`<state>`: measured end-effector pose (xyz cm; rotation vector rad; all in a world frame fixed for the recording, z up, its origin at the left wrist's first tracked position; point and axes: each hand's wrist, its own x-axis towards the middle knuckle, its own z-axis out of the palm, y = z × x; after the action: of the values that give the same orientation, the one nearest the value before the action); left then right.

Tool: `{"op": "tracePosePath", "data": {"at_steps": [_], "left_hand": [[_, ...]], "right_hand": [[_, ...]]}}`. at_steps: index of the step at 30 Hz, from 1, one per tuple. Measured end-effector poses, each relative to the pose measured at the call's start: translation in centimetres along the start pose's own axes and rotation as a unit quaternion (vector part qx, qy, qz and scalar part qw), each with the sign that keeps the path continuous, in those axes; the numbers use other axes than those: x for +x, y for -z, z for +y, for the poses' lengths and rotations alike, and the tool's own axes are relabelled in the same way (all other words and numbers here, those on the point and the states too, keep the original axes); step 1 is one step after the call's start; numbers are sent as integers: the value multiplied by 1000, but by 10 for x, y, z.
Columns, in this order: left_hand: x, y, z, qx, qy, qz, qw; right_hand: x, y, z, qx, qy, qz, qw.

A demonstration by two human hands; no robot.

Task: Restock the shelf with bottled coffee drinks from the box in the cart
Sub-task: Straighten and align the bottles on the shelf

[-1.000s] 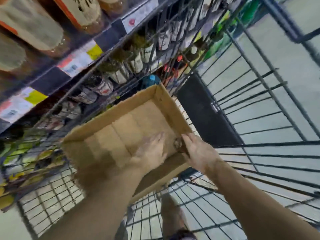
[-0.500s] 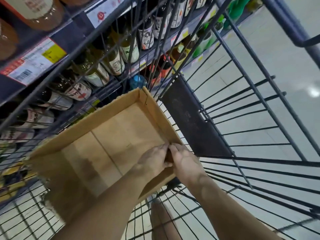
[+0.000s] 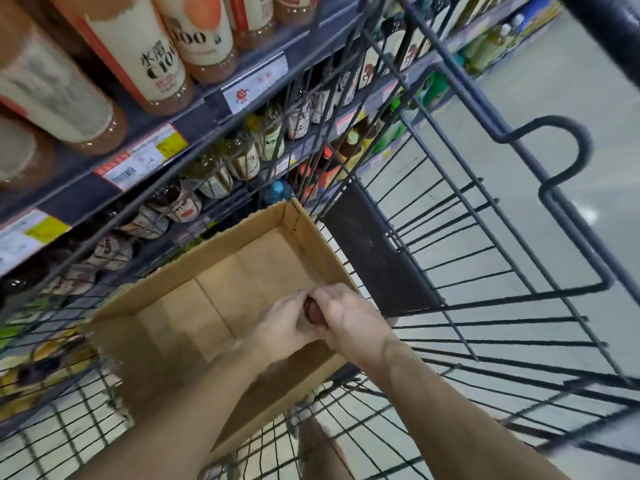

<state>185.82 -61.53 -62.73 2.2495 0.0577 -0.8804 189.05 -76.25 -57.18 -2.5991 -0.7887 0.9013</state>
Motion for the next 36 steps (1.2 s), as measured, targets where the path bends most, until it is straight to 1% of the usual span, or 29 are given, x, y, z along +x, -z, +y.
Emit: {"op": "tracePosePath", "data": {"at_steps": [3, 6, 9, 13, 16, 18, 21, 23, 26, 28, 32, 36], "left_hand": [[-30, 27, -1, -43, -6, 41, 998], [-63, 61, -4, -21, -32, 79, 996], [-103, 98, -1, -34, -66, 119, 990], [-163, 144, 10, -73, -129, 183, 972], [-210, 180, 15, -123, -150, 222, 956], [-242, 205, 13, -157, -151, 234, 948], [-291, 244, 10, -233, -150, 254, 927], [-325, 266, 4, -270, -160, 275, 909], [-372, 297, -9, -269, -164, 303, 899], [-398, 315, -12, -266, -182, 312, 894], [-443, 344, -9, -242, -206, 334, 888], [-483, 368, -15, -211, -213, 375, 877]], "right_hand": [[-4, 23, -31, 5, 29, 42, 999], [-9, 40, -68, 29, 62, 116, 991], [-21, 59, -107, 47, 79, 171, 981], [-41, 94, -164, 39, 93, 243, 965], [-48, 121, -210, 5, 104, 297, 949], [-52, 139, -244, 20, 121, 324, 938], [-61, 170, -297, 56, 140, 327, 933], [-66, 188, -331, 64, 175, 311, 932], [-71, 210, -378, 39, 206, 281, 936], [-74, 221, -404, 41, 213, 281, 935], [-83, 238, -453, 86, 219, 270, 934], [-95, 253, -492, 134, 232, 271, 925]]}}
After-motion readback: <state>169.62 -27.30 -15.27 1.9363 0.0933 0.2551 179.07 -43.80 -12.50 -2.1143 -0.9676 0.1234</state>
